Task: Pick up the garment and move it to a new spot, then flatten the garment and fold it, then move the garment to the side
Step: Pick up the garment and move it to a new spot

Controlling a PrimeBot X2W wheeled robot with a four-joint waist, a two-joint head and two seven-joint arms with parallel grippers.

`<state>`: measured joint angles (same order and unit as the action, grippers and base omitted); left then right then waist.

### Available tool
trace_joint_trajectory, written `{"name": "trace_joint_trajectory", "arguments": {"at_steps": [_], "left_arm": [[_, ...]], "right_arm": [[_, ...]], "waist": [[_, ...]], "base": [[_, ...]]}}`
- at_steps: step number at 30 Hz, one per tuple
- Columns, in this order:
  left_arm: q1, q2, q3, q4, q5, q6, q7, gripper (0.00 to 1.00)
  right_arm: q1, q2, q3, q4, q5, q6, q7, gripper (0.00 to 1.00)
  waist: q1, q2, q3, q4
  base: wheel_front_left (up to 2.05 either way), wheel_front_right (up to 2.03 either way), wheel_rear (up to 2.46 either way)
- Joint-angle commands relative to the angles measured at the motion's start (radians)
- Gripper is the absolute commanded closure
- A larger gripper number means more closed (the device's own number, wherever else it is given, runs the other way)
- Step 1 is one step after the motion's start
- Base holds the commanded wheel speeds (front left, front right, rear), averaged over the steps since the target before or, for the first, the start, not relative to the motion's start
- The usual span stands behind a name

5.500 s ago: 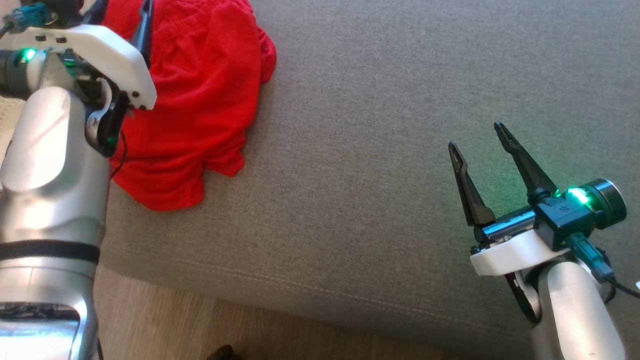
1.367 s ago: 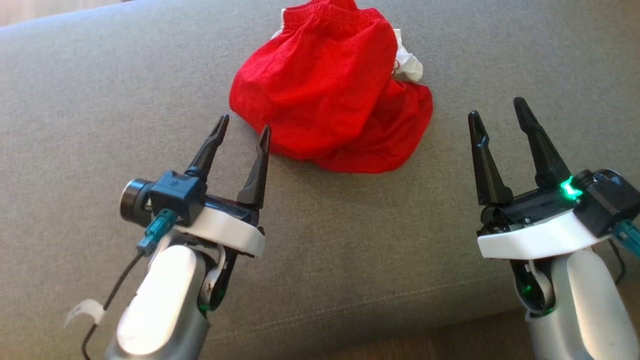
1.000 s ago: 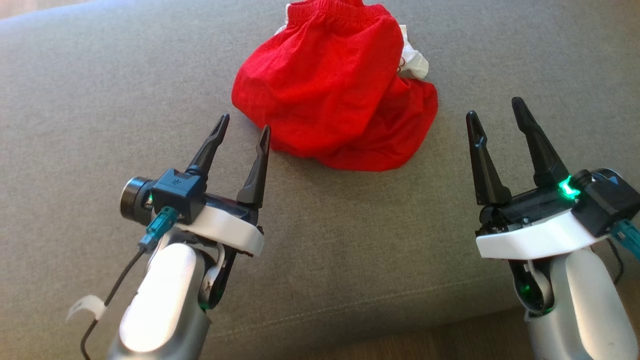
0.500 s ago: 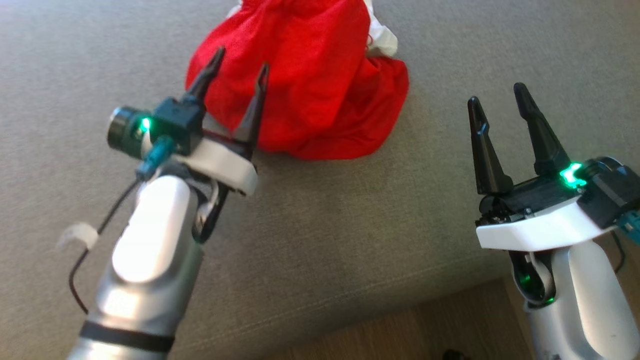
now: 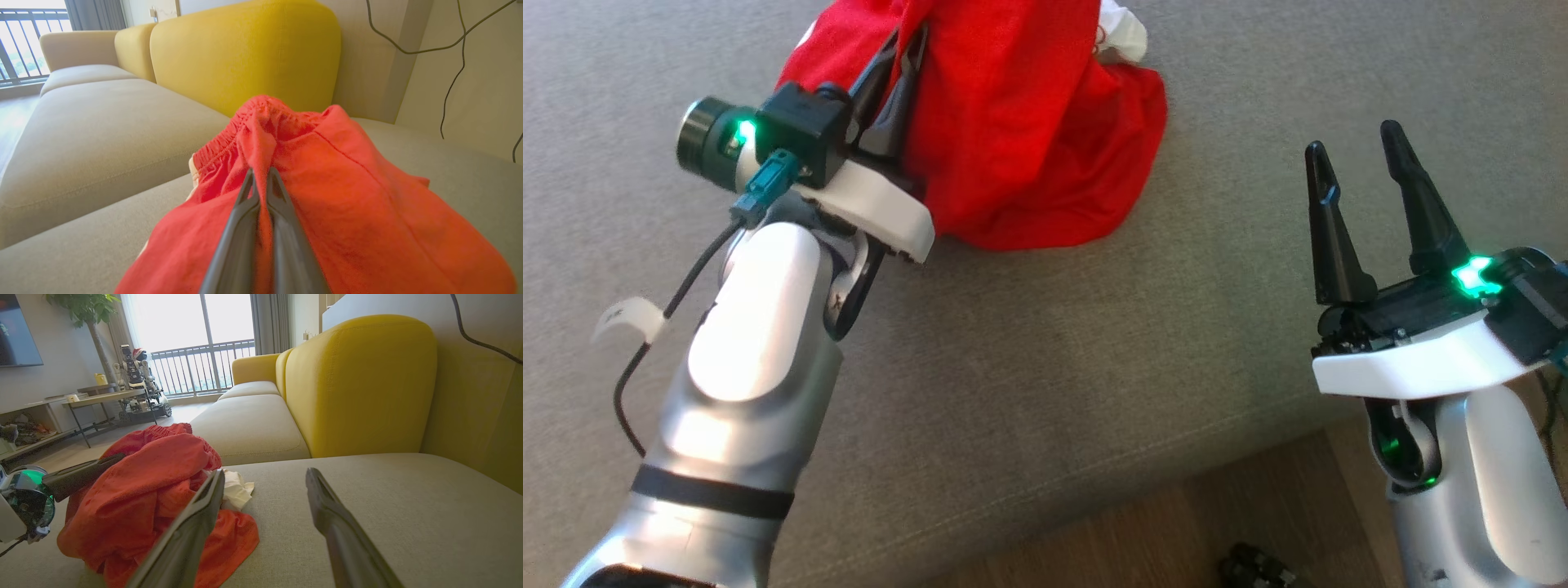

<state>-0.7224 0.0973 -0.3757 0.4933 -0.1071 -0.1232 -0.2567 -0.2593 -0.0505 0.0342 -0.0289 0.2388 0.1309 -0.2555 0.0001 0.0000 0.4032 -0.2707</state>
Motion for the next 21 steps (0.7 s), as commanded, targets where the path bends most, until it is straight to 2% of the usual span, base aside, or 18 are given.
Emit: {"name": "trace_joint_trajectory", "arguments": {"at_steps": [1,8,15,21], "left_arm": [[-0.032,0.027,0.024,-0.051,0.003,-0.002,-0.005,1.0],[-0.022,0.015,0.08,-0.19,-0.081,-0.006,-0.005,1.0],[-0.049,0.108,0.133,-0.25,-0.118,-0.007,-0.005,1.0],[-0.024,0.194,0.218,-0.273,-0.141,0.007,-0.005,1.0]], "right_arm": [[-0.021,0.0,0.016,-0.032,0.003,0.0,-0.006,0.0],[-0.015,0.0,0.022,-0.024,-0.022,0.0,-0.006,0.0],[0.018,0.0,0.033,-0.008,-0.038,0.0,-0.006,0.0],[0.045,0.0,0.039,-0.001,-0.046,0.0,-0.006,0.0]], "waist": [[-0.0001,0.0,-0.007,0.012],[-0.0001,0.0,-0.066,0.089],[-0.0001,0.0,-0.142,0.169],[-0.0001,0.0,-0.193,0.221]], "base": [[0.0,0.0,0.0],[0.0,0.0,0.0],[0.0,0.0,0.0],[0.0,0.0,0.0]]}}
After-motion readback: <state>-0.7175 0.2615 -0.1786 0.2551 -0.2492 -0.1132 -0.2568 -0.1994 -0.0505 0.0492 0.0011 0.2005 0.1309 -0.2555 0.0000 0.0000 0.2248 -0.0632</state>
